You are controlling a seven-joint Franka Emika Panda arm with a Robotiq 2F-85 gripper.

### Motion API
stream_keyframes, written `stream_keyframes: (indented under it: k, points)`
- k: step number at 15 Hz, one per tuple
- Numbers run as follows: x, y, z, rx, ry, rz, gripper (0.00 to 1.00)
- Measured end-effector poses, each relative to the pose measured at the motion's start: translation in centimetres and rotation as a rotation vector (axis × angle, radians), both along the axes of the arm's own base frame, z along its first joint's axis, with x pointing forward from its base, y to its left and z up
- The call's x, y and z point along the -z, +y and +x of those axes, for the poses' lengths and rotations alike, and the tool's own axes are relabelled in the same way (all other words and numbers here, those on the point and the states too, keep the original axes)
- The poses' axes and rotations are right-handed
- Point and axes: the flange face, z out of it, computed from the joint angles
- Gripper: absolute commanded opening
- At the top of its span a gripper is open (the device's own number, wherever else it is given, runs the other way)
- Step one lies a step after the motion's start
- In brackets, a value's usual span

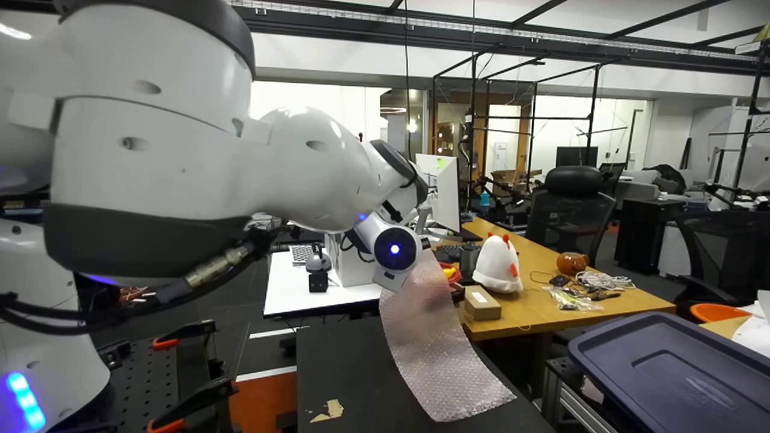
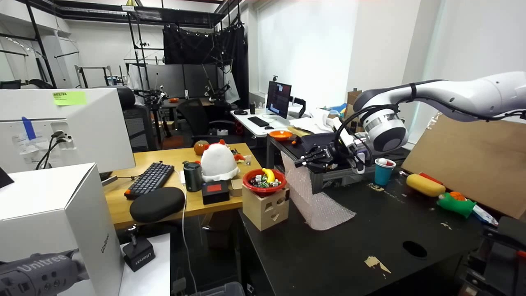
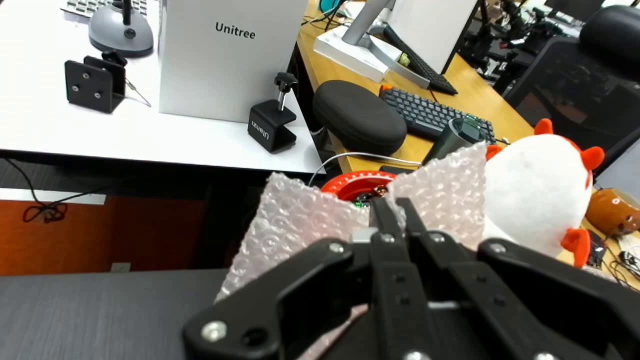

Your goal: Fold the bubble wrap.

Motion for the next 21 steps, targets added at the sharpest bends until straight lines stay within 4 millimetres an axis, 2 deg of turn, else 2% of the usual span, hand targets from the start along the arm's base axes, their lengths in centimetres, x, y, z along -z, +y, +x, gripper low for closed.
stream_keyframes:
  k: [3, 6, 8, 9, 10, 11, 14, 19, 21]
  points:
    - [0.5, -1.0, 0.1, 0.003, -0.030, 0.049, 0.01]
    - [0.7, -3.9, -0.1, 0.052, -0.068, 0.116, 0.01]
    - [1.4, -6.0, -0.9, 0.098, -0.088, 0.155, 0.01]
    - [2.0, -7.0, -1.5, 0.119, -0.091, 0.165, 0.30]
    - [2.7, -7.7, -2.0, 0.137, -0.086, 0.170, 0.31]
    - [3.3, -8.3, -2.5, 0.151, -0.074, 0.172, 0.36]
    - [4.5, -8.7, -3.3, 0.162, -0.046, 0.160, 0.61]
    - [4.4, -7.8, -3.6, 0.153, -0.026, 0.139, 0.98]
    - [4.0, -7.6, -3.7, 0.161, -0.004, 0.114, 1.00]
